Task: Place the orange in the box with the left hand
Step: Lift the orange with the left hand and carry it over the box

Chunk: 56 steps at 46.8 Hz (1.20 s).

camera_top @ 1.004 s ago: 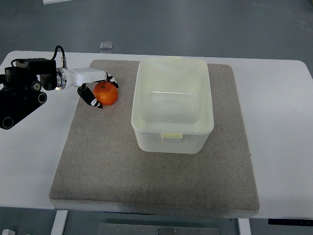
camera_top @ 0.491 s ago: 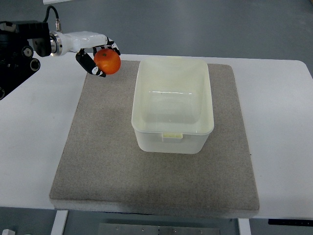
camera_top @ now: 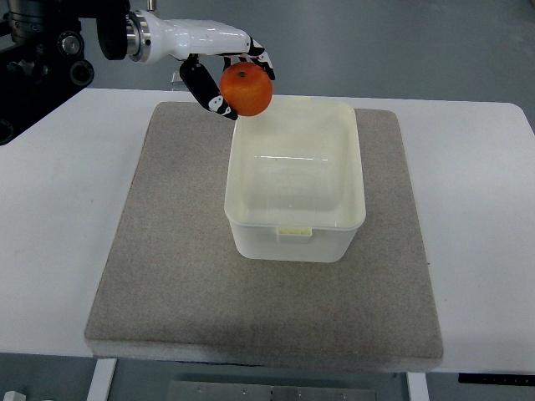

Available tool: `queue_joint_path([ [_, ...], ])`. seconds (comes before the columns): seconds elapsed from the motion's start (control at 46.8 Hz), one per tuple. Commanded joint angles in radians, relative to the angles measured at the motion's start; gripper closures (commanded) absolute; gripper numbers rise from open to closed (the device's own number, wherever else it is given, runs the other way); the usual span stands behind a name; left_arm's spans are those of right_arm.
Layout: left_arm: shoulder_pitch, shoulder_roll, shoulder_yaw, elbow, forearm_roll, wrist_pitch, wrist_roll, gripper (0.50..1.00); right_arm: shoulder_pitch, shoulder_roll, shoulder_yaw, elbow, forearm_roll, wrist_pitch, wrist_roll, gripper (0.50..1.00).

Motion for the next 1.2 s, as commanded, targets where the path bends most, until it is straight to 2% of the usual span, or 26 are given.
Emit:
queue_joint_path([
  [0.0,0.003,-0.046,0.013,-0.002,0.013,-0.001,0.0,1.0,0.0,0.0,0.0,0.0,0.0,0.0,0.0,0.568],
  [0.235,0.007,-0.144,0.115,0.005,0.105,0.005,0.006,1.0,0.0,0.0,0.0,0.0,0.0,0.0,0.0,0.568],
  [0.47,0.041,-0.184,0.116,0.011,0.136,0.012,0.017,0.999,0.0,0.0,0.0,0.0,0.0,0.0,0.0,0.568],
  [0.555,0.047,-0.196,0.115,0.017,0.136,0.014,0.02,0.755,0.002,0.0,0.0,0.0,0.0,0.0,0.0,0.568],
  [0.705,0.058,-0.199,0.113,0.031,0.121,0.015,0.022,0.523,0.0,0.0,0.0,0.0,0.0,0.0,0.0,0.568],
  [1.004,0.073,-0.193,0.095,0.032,0.093,0.019,0.02,0.506,0.0,0.0,0.0,0.0,0.0,0.0,0.0,0.568],
  [1.174,0.075,-0.178,0.004,0.069,-0.144,0.032,0.022,0.506,0.0,0.0,0.0,0.0,0.0,0.0,0.0,0.57],
])
